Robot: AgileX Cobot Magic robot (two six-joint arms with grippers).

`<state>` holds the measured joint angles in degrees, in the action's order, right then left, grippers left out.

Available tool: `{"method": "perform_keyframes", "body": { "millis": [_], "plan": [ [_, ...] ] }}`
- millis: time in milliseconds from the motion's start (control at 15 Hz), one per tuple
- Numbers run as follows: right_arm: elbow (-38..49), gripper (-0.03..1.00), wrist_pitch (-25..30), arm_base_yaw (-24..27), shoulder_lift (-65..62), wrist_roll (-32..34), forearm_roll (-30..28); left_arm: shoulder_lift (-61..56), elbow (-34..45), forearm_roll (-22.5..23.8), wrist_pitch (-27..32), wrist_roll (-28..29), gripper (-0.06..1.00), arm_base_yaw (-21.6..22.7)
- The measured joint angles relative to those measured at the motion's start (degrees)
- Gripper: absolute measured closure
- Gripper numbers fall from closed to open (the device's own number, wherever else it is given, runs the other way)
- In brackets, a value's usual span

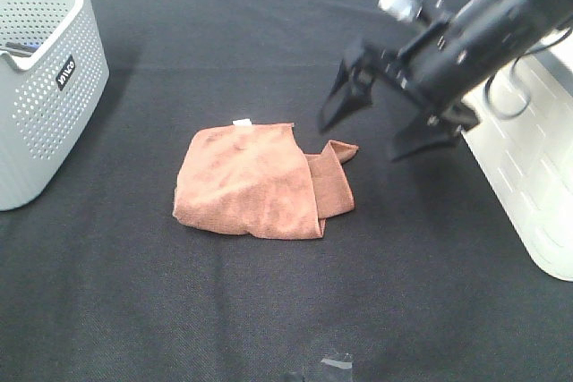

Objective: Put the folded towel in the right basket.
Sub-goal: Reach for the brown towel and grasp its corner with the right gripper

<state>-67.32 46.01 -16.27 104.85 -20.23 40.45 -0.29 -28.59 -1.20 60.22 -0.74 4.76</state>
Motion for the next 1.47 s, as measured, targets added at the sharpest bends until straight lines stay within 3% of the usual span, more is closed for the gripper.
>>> {"method": "perform_keyframes", "body": {
  "millis": [200,600,1467],
  "plan": [
    [-1.1,0.01,-2.2,0.0,4.3,-1.8,1.1,0.0,0.0,0.0,0.0,0.0,-0.04,0.0],
    [-11.9,0.01,-2.9,0.0,17.6,-2.3,1.4,0.0,0.0,0.0,0.0,0.0,-0.04,0.0],
    [-12.8,0.01,-2.8,0.0,22.5,-2.9,3.7,0.0,0.0,0.0,0.0,0.2,-0.04,0.0]
  ]
}}
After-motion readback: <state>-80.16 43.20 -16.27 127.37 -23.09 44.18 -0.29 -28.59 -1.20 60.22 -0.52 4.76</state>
